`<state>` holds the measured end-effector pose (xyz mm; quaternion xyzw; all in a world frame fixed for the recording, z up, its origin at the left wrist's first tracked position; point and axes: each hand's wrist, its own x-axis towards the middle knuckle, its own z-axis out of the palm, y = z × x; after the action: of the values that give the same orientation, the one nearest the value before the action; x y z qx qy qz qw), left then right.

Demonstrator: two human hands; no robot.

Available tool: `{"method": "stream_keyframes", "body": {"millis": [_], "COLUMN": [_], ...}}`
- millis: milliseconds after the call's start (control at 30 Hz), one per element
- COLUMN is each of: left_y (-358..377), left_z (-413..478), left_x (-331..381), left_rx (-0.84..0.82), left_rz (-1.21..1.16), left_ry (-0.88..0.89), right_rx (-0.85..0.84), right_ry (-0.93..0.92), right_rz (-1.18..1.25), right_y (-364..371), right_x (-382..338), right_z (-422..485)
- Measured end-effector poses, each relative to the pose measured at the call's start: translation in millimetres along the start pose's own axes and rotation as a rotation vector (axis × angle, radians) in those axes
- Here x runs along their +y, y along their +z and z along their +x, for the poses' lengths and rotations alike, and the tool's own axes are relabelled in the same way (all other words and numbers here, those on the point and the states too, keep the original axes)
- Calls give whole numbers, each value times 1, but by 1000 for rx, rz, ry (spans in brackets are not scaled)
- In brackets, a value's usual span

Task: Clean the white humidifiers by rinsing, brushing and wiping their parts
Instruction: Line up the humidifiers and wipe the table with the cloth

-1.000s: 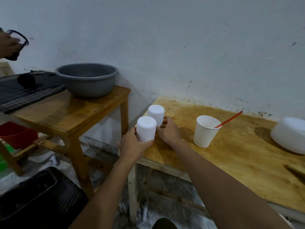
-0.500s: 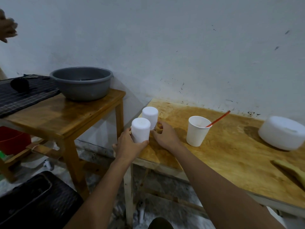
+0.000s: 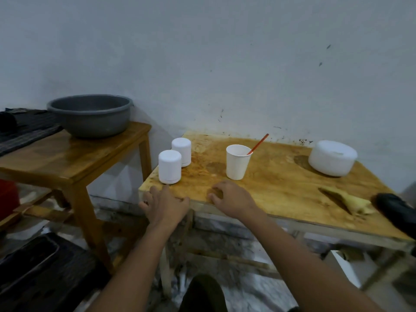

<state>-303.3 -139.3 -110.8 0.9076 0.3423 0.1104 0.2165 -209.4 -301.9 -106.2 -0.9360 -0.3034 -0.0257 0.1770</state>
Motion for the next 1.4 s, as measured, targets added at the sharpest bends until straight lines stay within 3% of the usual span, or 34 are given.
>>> {"method": "stream_keyframes", "body": {"millis": [267,400,533,633,767,1000,1200,1400], "left_y": [-2,5,22,38,69,130,166,174], "left_z": [-35,-47,-57,-60,-46,-3,20,20], "left_x": [50,92,156,209,288,390,427,429], "left_rx": [-109,-167,-327,-448,-583,-648,-725,-737], "left_rz": [-12,-123,-453,-515,-547,-593,-741,-816], "left_ry": [229,353,502,554,535,381,230,195], "right_rx": [-49,79,225,323,482,615,521,602], "right_ry": [94,194,327,424,565,662,697,688], "right_rz": [145,168,211,278,406,565,688,743], "right_y": [-43,-70,-100,-119,-142,-165,-158,-150], "right_x": [41,68,119,165,235,324,355,348], "right_z": [-48,-64,-80,-87,-75,-31,-3,-1]}}
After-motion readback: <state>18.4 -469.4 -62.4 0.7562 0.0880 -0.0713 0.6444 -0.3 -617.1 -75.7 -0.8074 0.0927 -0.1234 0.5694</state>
